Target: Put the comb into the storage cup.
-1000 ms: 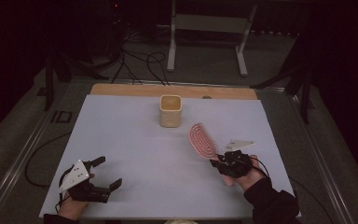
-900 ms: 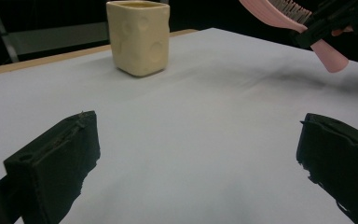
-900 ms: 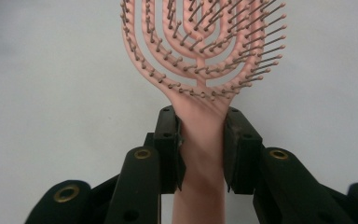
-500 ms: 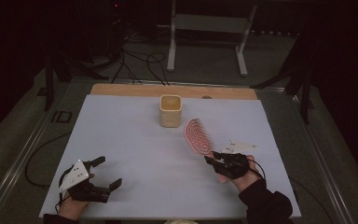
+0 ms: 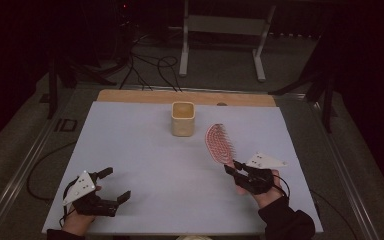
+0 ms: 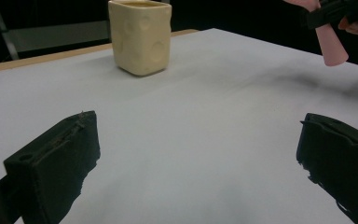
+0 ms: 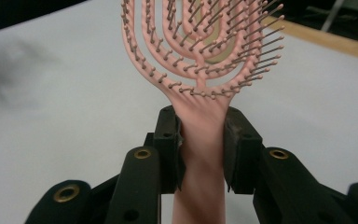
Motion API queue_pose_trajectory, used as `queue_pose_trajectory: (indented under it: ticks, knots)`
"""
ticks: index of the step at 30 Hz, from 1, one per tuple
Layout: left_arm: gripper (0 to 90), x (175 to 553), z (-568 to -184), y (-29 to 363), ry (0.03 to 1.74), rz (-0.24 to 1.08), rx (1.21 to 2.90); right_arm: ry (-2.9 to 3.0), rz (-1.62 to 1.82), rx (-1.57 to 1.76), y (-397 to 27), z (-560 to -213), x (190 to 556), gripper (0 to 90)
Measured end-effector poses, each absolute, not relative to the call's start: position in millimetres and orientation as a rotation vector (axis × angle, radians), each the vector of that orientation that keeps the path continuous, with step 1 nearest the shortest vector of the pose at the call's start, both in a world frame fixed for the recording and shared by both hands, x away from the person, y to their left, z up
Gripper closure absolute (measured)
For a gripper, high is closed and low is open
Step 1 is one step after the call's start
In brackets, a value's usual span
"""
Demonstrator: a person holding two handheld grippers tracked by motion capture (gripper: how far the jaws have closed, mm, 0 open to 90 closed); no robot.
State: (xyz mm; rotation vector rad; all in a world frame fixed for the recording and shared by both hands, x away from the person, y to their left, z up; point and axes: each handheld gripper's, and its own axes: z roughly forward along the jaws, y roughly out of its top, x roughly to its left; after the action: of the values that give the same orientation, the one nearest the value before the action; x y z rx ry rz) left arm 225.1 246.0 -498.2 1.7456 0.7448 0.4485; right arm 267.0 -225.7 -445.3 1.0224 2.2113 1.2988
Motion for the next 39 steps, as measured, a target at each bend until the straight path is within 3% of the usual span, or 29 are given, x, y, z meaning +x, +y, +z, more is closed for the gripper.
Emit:
queue_pose_trajectory:
  ticks: [24,39]
  knots:
    - [0.1,229.2,-494.0,236.9,0.769,0.439,1.777,2.121,1.353,1.038,-230.6,-458.7,263.7,70.4]
    - [0.1,240.3,-467.9,230.9,0.788,0.384,1.821,2.119,1.362,1.021,-229.9,-453.9,261.3,70.4]
